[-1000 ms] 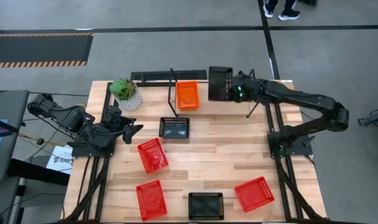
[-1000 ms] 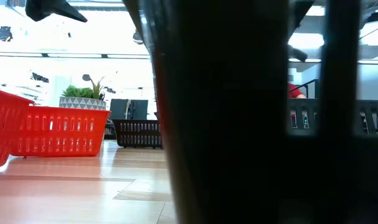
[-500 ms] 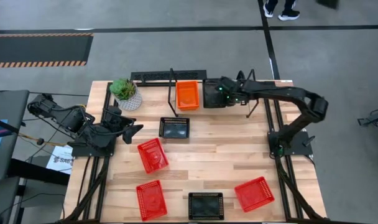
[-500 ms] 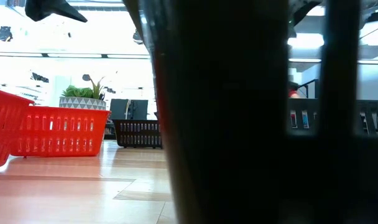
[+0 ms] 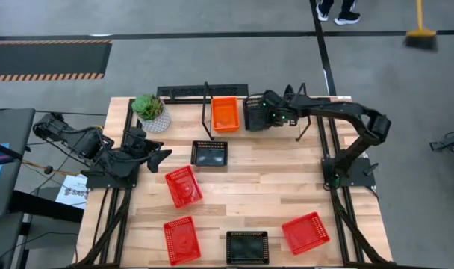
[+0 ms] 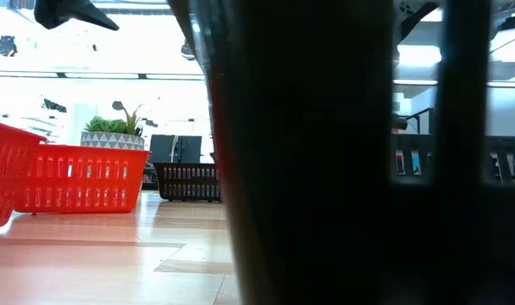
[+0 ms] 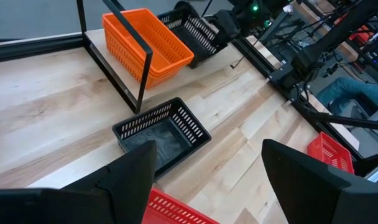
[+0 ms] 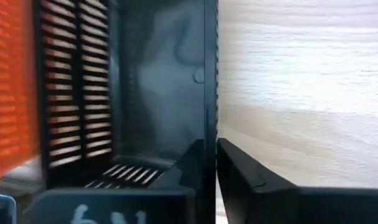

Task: Stack baskets on shelf by color
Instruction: Put the middle black bin on the shelf, then stack the top black bin on top of the black stacked bins on the shelf

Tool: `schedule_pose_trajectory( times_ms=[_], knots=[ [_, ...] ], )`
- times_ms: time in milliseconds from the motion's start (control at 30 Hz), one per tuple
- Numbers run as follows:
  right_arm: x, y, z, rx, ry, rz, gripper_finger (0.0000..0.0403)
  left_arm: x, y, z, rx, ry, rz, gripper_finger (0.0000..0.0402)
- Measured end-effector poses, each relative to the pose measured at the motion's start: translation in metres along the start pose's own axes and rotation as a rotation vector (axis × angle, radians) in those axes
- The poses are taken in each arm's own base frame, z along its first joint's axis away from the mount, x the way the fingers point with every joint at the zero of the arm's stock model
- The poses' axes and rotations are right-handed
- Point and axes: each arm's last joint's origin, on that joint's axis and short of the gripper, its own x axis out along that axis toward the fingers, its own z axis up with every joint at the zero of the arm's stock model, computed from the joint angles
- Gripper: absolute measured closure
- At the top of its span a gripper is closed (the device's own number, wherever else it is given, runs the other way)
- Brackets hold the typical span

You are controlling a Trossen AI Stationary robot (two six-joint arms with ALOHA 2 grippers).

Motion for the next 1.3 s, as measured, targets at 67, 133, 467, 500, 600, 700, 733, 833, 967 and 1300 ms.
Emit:
schedule_pose_trajectory(
  times_ms=[67,133,467,500,600,700,733,833,967,1300],
  knots=[
    [0.0,-0.002,0.002,-0.003,0.008,0.004,0.0318,0.0,0.0,0.0,0.0,0.0,0.0,0.0123],
    [0.0,-0.002,0.003,-0.005,0.007,0.004,0.0302,0.0,0.0,0.0,0.0,0.0,0.0,0.0123],
    [-0.033,-0.005,0.02,-0.076,-0.046,0.042,0.0242,0.0,0.0,0.0,0.001,0.008,-0.003,0.0123],
    [-0.041,-0.005,0.023,-0.079,-0.062,0.056,0.0239,0.0,0.0,0.0,0.001,0.008,-0.004,0.0123],
    [-0.068,0.0,0.027,-0.096,-0.113,0.123,0.0234,0.0,0.0,0.0,0.001,0.008,-0.003,0.0123],
    [-0.089,0.012,0.017,-0.188,-0.17,0.227,0.0234,0.0,0.0,0.0,0.0,0.008,-0.003,0.0123],
    [-0.093,0.019,0.01,-0.24,-0.183,0.266,0.0235,0.0,0.0,0.0,0.001,0.008,-0.003,0.0123],
    [-0.096,0.041,-0.016,-0.403,-0.187,0.355,0.0238,0.0,0.0,0.0,0.001,0.005,-0.002,0.0123],
    [-0.082,0.077,-0.058,-0.579,-0.176,0.454,0.0242,0.0,0.0,0.0,0.001,-0.004,0.002,0.0123],
    [0.014,0.128,-0.129,-0.686,-0.055,0.486,0.0244,0.0,0.0,0.0,0.001,0.0,0.0,0.0123]
  ],
)
